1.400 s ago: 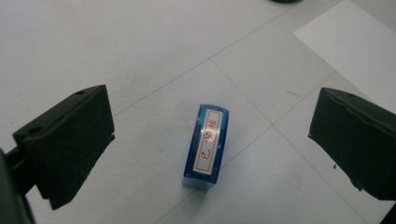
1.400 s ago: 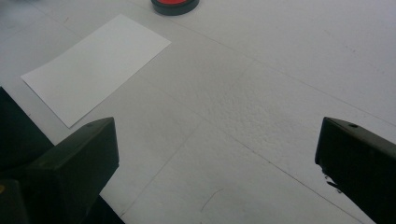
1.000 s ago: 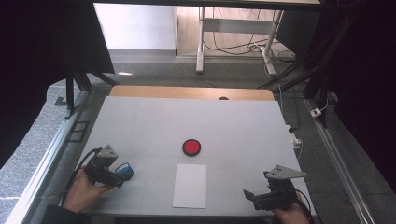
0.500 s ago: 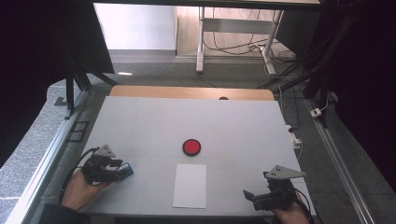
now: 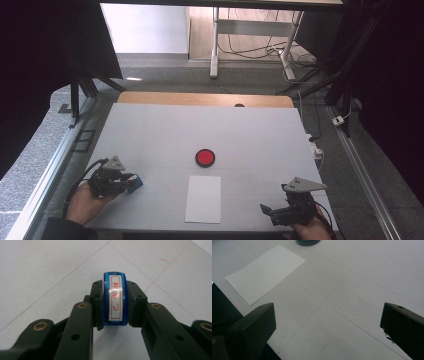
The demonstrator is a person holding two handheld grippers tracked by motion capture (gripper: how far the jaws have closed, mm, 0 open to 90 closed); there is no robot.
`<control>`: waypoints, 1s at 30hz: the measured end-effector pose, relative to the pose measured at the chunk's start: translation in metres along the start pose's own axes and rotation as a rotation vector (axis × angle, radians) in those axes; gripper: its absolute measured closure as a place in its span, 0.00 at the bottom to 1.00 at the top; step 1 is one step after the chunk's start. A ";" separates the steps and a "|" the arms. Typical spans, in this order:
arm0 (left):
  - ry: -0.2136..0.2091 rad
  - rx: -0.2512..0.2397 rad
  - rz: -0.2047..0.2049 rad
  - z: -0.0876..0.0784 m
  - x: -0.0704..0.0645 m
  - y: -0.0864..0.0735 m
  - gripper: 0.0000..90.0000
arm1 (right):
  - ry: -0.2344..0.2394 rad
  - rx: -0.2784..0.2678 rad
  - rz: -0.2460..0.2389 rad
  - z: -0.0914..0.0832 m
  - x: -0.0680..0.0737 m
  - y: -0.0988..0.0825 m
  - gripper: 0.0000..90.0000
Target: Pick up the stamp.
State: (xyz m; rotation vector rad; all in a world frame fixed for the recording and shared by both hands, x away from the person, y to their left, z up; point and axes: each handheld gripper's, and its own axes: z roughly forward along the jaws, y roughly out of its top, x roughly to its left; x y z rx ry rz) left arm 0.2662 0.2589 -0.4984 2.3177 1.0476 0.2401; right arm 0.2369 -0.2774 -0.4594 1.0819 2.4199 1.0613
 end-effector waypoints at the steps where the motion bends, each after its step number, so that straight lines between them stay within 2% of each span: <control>1: -0.011 -0.004 -0.011 0.000 0.001 0.000 0.78 | 0.000 0.000 0.000 0.000 0.000 0.000 0.00; 2: -0.011 -0.004 -0.011 0.000 0.001 0.000 0.78 | 0.001 -0.001 0.000 0.000 0.000 0.000 0.00; 3: -0.020 -0.006 -0.032 -0.001 0.001 0.001 0.78 | 0.000 -0.001 0.000 0.000 0.000 0.000 0.00; 7: -0.022 -0.020 -0.061 -0.004 0.001 0.002 0.78 | -0.001 -0.003 0.003 0.000 0.000 0.000 0.00; 11: -0.023 -0.030 -0.041 -0.007 -0.004 0.004 0.78 | -0.001 -0.002 0.003 0.000 0.000 0.000 0.00; 16: -0.019 -0.048 0.013 -0.010 -0.013 0.008 0.78 | -0.002 -0.002 0.007 0.000 0.000 0.000 0.00; 21: -0.026 -0.074 0.018 -0.012 -0.018 0.012 0.78 | -0.001 -0.003 0.010 0.000 0.000 0.000 0.00; 26: -0.056 -0.107 -0.017 -0.014 -0.020 0.016 0.78 | -0.003 -0.003 0.009 -0.001 0.000 0.000 0.00; 30: -0.063 -0.133 -0.011 -0.018 -0.022 0.019 0.78 | -0.001 -0.006 0.009 -0.001 0.000 0.000 0.00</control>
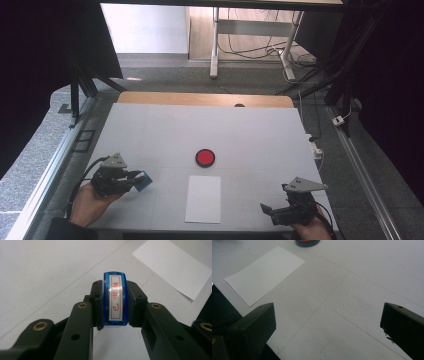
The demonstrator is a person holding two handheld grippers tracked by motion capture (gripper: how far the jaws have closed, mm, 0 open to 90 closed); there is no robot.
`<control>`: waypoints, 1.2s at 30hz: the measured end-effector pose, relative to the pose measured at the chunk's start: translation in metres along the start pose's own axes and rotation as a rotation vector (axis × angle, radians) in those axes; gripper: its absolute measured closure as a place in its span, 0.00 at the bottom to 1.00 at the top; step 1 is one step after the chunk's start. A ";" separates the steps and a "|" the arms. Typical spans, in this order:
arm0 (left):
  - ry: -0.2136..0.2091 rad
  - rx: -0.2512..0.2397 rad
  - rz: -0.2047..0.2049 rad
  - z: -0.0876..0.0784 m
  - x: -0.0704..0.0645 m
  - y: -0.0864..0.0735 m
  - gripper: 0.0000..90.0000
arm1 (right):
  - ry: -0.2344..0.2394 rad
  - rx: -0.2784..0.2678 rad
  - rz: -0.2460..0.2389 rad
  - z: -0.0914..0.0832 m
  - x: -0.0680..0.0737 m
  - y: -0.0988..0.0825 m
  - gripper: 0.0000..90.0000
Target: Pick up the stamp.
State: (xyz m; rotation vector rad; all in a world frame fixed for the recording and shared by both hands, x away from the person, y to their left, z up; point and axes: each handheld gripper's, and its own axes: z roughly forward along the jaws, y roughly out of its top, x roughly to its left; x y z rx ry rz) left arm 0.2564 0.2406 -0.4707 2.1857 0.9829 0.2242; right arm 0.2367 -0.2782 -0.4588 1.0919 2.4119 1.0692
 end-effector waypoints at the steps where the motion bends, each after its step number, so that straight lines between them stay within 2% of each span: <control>1: 0.000 -0.007 -0.003 -0.001 -0.001 0.001 0.78 | -0.002 0.000 0.000 0.000 0.000 0.000 0.00; 4: -0.010 -0.026 -0.012 -0.005 -0.004 0.006 0.78 | -0.001 -0.004 -0.005 0.000 0.000 0.000 0.00; 10: -0.032 -0.076 0.017 -0.011 -0.011 0.015 0.78 | -0.001 -0.013 0.013 -0.001 -0.001 0.000 0.00; 13: -0.063 -0.100 0.022 -0.010 -0.015 0.020 0.78 | 0.005 -0.016 0.016 -0.002 -0.002 0.000 0.00; 22: -0.106 -0.121 0.098 -0.004 -0.027 0.035 0.78 | 0.011 -0.027 0.019 -0.003 -0.003 0.000 0.00; 33: -0.161 -0.122 0.150 0.005 -0.036 0.050 0.78 | 0.046 -0.066 0.003 -0.006 -0.002 0.000 0.00; 36: -0.191 -0.131 0.167 0.007 -0.039 0.056 0.78 | 0.051 -0.066 -0.008 -0.006 0.000 0.001 0.00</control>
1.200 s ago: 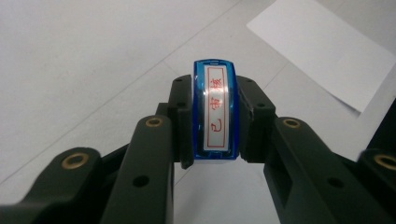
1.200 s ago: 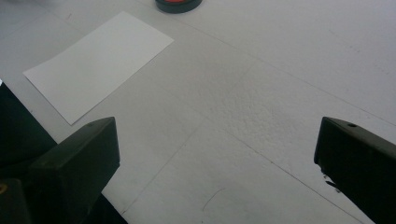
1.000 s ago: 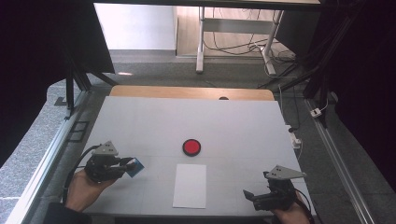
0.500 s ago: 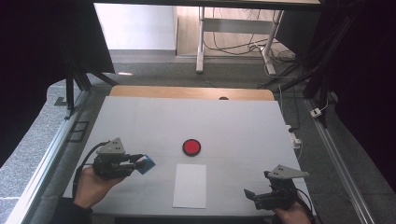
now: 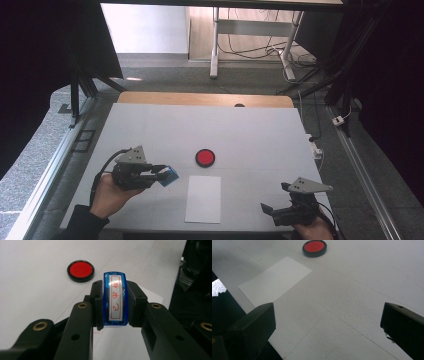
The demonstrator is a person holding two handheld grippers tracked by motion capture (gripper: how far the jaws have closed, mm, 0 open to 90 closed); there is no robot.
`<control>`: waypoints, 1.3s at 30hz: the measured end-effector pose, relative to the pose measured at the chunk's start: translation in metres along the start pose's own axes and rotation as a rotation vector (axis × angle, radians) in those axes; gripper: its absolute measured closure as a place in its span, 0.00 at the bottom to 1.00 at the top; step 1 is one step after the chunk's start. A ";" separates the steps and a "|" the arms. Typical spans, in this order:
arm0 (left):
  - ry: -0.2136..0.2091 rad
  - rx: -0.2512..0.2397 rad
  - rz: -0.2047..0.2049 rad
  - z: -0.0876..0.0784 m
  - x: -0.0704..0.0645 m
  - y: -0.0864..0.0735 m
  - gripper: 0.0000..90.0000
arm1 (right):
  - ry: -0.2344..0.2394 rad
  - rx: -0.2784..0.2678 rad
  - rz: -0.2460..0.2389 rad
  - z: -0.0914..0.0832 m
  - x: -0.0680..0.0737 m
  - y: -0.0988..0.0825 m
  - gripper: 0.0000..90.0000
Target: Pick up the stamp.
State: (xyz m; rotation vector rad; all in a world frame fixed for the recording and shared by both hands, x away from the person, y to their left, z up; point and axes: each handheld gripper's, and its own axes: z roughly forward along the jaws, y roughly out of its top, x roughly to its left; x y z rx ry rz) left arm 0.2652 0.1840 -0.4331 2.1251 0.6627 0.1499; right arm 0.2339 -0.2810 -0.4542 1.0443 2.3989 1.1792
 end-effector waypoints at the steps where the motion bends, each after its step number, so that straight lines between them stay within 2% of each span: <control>1: -0.010 -0.004 0.002 0.001 0.000 0.001 0.78 | 0.000 -0.001 -0.007 0.000 0.001 0.000 0.00; 9: -0.041 0.004 0.040 0.011 -0.003 0.012 0.78 | 0.024 -0.009 -0.048 0.000 0.008 0.005 0.00; 16: -0.068 -0.006 0.070 0.019 -0.005 0.022 0.78 | 0.056 -0.039 -0.074 0.003 0.013 0.009 0.00; 24: -0.090 -0.010 0.087 0.027 -0.006 0.030 0.78 | 0.106 -0.061 -0.083 0.007 0.016 0.013 0.00; 39: -0.122 -0.021 0.105 0.038 -0.009 0.042 0.78 | 0.130 -0.059 -0.084 0.013 0.020 0.019 0.00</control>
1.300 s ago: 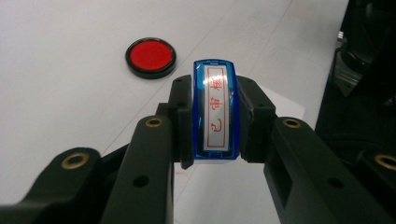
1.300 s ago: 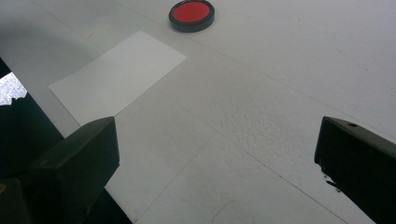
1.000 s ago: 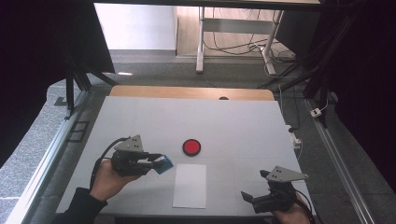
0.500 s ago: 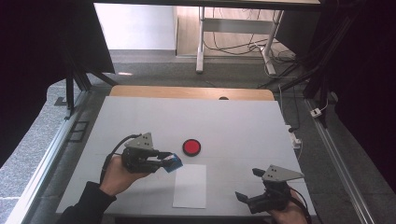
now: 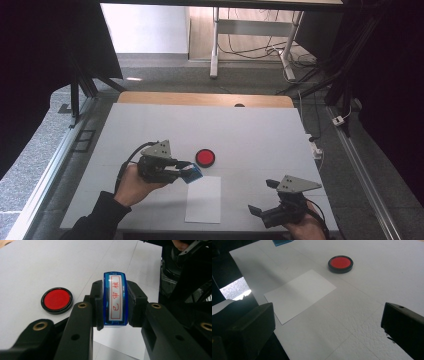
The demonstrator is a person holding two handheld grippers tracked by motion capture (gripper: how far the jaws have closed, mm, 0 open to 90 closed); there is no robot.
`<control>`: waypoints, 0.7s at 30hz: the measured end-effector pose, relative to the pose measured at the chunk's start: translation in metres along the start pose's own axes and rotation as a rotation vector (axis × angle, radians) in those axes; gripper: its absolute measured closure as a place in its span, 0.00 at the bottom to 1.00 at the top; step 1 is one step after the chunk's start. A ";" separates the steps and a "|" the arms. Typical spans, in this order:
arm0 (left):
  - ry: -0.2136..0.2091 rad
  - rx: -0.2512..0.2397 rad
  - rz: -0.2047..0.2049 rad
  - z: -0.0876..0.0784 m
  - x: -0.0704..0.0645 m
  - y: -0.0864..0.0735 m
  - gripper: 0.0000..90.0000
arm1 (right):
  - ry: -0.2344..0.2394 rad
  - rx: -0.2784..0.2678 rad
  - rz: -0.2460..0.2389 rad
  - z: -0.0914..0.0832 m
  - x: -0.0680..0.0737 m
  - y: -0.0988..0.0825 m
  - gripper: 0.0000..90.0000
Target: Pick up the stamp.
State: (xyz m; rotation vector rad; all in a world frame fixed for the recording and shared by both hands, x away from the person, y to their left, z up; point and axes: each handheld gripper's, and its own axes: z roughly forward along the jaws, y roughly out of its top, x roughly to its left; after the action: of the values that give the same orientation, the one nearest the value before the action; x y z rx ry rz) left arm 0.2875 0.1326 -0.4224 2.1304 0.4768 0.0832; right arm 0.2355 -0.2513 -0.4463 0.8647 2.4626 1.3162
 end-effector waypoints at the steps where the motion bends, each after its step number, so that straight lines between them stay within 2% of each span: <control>1: -0.002 0.001 0.002 0.000 0.000 0.000 0.78 | 0.003 -0.001 0.004 0.000 0.000 0.000 0.00; 6: -0.007 -0.004 0.001 0.002 0.000 0.001 0.78 | -0.006 0.009 0.009 0.002 -0.001 -0.001 0.00; 21: -0.046 -0.033 0.014 0.005 -0.001 0.008 0.78 | 0.006 0.036 0.012 0.007 0.001 0.000 0.00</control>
State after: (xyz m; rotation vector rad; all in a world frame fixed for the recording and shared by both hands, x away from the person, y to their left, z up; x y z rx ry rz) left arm 0.2903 0.1244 -0.4187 2.0988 0.4304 0.0500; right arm 0.2381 -0.2464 -0.4504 0.8858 2.4966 1.2839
